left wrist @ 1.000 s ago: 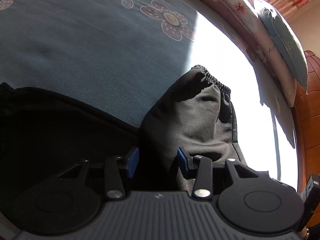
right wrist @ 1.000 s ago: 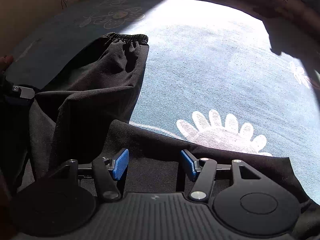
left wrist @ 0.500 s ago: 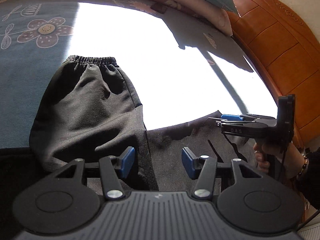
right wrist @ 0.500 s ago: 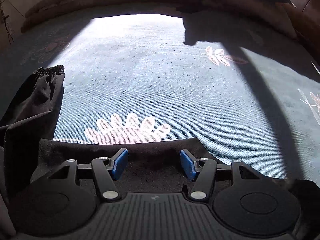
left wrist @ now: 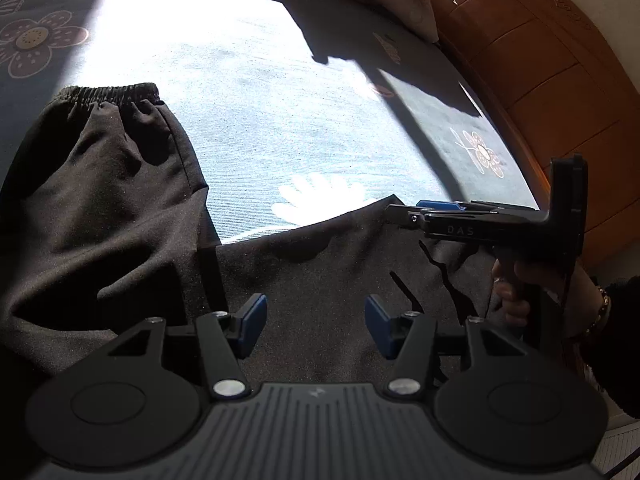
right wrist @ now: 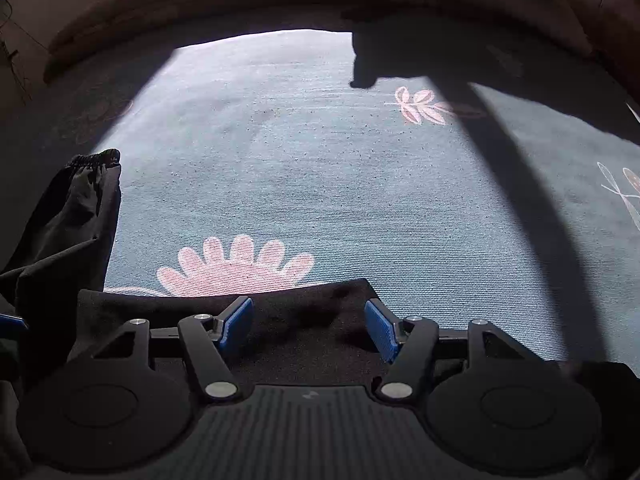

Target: Fold clothes

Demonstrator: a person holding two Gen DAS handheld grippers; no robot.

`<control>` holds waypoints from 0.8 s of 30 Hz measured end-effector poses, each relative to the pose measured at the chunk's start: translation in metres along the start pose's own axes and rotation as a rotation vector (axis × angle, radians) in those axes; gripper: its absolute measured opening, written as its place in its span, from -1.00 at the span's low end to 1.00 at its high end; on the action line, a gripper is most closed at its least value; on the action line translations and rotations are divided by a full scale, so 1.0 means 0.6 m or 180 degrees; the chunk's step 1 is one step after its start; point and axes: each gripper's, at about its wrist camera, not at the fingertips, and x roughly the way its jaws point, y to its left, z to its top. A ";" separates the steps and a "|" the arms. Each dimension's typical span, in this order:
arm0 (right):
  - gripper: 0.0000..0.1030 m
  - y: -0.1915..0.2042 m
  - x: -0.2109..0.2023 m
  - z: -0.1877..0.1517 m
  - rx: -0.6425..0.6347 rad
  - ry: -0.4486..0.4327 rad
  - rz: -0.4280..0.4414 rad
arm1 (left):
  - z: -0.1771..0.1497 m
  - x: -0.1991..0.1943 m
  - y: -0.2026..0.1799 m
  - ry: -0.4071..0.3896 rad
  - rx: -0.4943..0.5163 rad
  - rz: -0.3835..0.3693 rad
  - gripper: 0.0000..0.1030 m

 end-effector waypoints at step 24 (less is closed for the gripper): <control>-0.88 -0.140 0.074 0.048 0.0001 0.0499 0.1071 | 0.023 0.142 -0.064 0.0475 0.0028 -0.0297 0.05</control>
